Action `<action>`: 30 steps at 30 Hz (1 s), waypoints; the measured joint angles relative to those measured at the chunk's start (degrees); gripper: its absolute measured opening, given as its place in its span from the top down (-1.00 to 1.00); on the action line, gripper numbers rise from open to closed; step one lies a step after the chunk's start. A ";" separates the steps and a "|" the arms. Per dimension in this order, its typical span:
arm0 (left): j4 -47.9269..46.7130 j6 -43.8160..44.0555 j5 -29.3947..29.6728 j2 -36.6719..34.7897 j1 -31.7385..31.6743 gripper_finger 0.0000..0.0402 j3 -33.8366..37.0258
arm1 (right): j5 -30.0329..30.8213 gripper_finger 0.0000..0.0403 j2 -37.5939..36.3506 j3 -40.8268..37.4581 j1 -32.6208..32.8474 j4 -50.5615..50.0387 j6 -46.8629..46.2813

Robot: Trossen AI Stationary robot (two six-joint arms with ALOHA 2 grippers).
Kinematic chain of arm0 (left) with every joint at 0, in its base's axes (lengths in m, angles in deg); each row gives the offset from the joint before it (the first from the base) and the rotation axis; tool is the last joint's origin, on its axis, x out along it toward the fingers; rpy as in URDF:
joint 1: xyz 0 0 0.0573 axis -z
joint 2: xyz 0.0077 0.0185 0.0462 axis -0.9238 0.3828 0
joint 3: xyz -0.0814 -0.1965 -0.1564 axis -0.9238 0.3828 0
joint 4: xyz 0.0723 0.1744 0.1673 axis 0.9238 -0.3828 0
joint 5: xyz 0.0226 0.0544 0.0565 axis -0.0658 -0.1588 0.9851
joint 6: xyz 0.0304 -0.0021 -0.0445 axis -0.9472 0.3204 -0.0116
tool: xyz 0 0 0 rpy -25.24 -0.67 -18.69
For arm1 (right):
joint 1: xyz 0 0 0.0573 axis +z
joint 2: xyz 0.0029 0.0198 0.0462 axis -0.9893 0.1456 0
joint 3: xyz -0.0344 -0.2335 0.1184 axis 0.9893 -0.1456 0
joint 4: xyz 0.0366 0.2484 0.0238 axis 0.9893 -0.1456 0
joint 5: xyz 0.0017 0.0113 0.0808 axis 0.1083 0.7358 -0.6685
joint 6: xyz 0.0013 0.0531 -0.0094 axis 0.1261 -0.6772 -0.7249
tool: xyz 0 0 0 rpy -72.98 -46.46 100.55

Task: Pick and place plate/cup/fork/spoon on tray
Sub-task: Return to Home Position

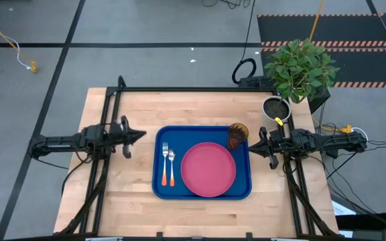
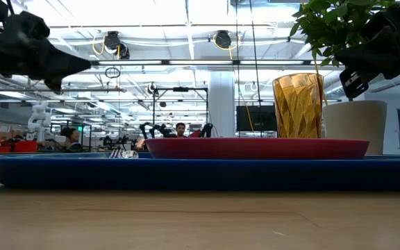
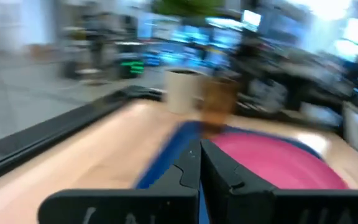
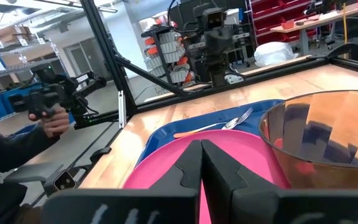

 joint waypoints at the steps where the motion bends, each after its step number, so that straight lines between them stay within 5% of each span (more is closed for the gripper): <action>1: -0.09 -1.90 -3.57 0.00 -0.01 1.00 0.03 | 0.00 1.00 0.00 0.00 0.00 0.02 0.02; 7: 6.75 -8.99 -17.02 0.00 -0.02 1.00 0.15 | 0.00 1.00 -0.01 0.00 0.01 0.13 1.57; 30: 0.02 -5.40 -8.93 1.16 -0.61 0.89 0.52 | 0.02 1.00 0.00 0.00 0.02 3.14 -0.42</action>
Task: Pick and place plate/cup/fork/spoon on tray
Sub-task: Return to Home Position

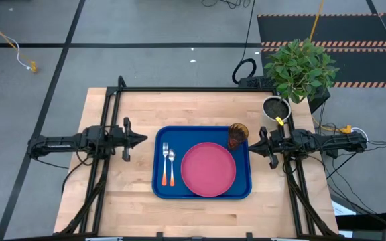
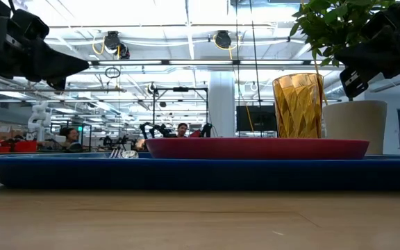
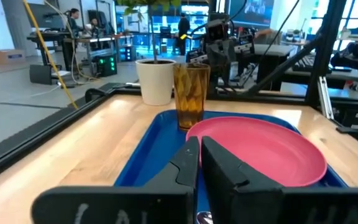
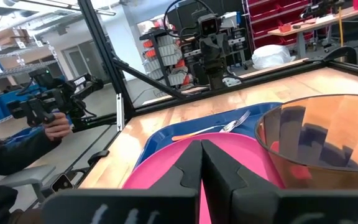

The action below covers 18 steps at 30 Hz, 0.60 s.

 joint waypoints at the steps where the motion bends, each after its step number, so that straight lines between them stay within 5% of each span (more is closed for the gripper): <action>1: -0.07 0.17 -0.01 0.03 0.00 0.89 0.00 | -0.02 1.00 0.00 0.00 0.00 0.14 0.00; 18: -0.37 -3.08 -0.10 0.02 0.00 0.88 0.00 | 0.20 1.00 0.00 0.00 0.00 -0.13 6.78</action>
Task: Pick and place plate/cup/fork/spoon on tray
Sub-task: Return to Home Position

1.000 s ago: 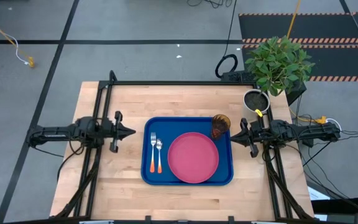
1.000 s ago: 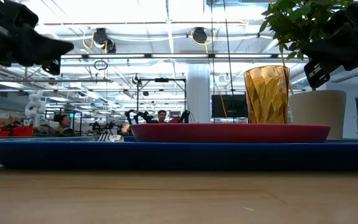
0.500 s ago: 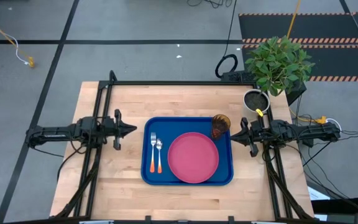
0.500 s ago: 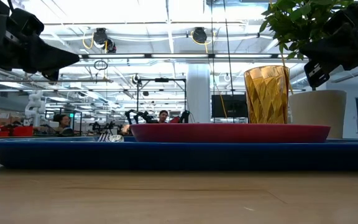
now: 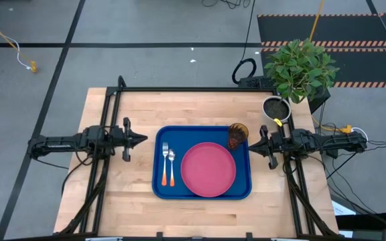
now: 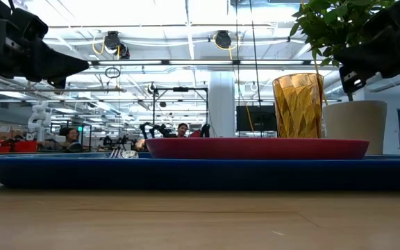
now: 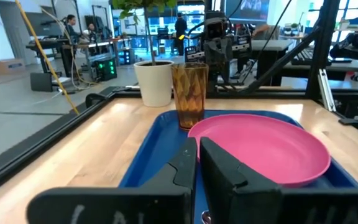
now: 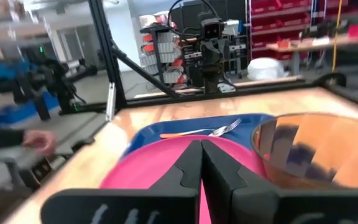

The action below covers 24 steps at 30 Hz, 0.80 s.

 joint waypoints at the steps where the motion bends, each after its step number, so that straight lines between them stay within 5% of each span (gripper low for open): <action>1: 0.00 -0.40 0.00 0.00 0.00 0.88 0.00 | 0.02 1.00 0.00 0.00 -0.01 -0.05 1.83; 5: 0.20 -0.53 0.00 0.00 0.00 0.88 0.00 | 0.02 1.00 0.00 0.00 0.00 -0.06 7.56; 24: 0.76 -0.72 0.00 0.00 0.00 0.88 0.07 | 0.00 1.00 0.00 0.00 0.00 0.42 5.70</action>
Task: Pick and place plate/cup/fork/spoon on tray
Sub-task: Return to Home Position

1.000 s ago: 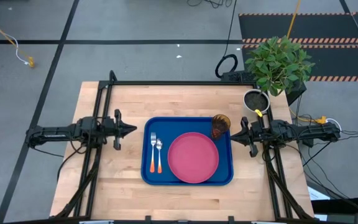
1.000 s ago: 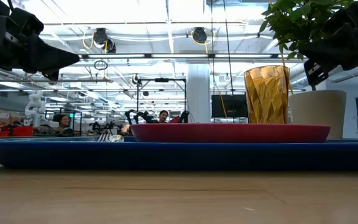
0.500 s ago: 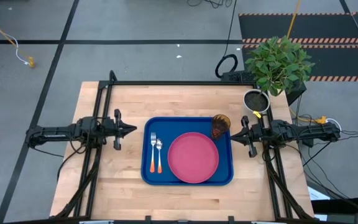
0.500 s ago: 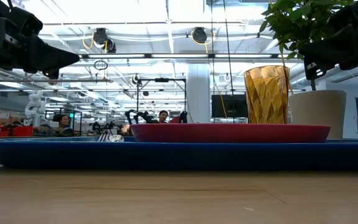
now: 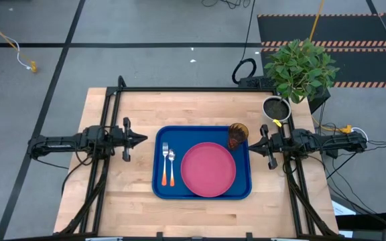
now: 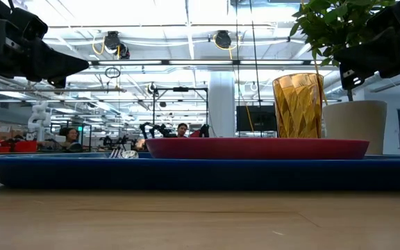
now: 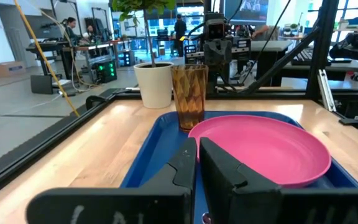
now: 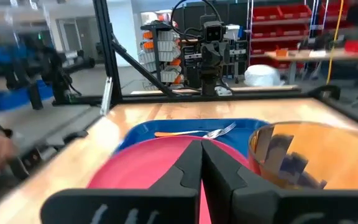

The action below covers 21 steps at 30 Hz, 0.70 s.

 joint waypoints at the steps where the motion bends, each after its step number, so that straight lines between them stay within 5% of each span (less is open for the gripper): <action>1: 0.02 0.00 0.00 0.00 0.00 0.88 0.00 | 0.02 1.00 0.00 0.00 0.00 0.00 0.87; 8: 0.07 0.00 0.00 0.00 0.00 0.88 0.00 | 0.00 1.00 0.00 0.00 -0.01 0.07 16.21; 21: 0.09 0.00 0.00 0.00 0.00 0.88 0.00 | 0.00 1.00 0.00 0.00 0.00 0.20 15.18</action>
